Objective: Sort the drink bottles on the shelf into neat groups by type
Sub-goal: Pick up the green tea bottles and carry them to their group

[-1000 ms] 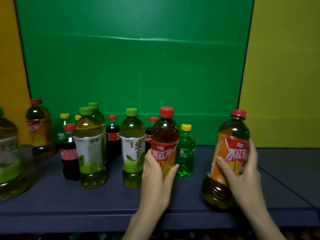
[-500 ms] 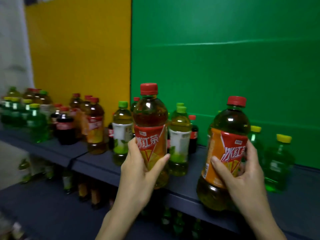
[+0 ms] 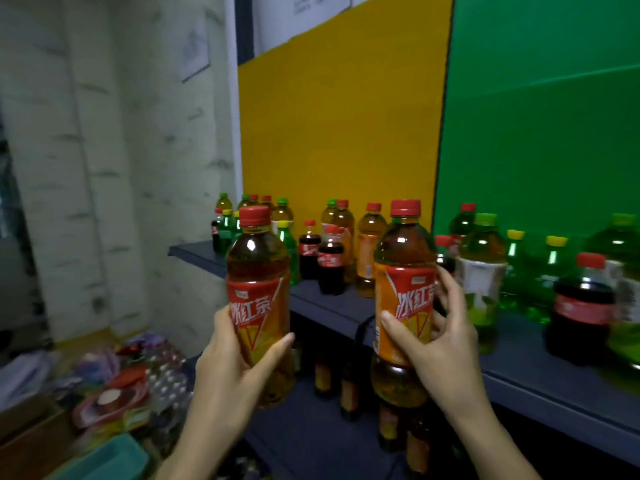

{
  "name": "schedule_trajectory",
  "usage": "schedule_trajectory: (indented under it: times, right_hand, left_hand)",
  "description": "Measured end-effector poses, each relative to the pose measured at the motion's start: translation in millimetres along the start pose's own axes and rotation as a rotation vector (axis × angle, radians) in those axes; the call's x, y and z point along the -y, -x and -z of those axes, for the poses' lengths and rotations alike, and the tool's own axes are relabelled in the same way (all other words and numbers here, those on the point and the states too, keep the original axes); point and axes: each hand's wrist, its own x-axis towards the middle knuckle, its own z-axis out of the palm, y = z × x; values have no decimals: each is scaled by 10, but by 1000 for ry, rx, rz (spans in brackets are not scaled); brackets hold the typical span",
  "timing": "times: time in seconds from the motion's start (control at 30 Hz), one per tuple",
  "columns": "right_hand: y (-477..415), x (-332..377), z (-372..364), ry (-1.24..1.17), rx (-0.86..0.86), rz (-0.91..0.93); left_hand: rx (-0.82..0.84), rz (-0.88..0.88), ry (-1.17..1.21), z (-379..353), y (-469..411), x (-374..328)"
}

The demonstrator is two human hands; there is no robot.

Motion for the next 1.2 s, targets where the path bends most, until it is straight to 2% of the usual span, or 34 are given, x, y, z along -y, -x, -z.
schedule_trajectory:
  times: [0.27,0.63,0.87,1.2]
  right_hand:
    - [-221,-122,-1211,-73,54,16]
    - [-818,-726,-2239,-80,29,-14]
    - [-1346,-1032,-2480,-23,-73,12]
    - [-1589,-1130,-2242,179,-336,10]
  left_hand:
    - [-29,48,-74,761,-429,764]
    - [-11,83,-20,773,-1345,1771]
    - [112,38,116,396,-2220,2207]
    - [303,-14,303,-373,-3030,2522]
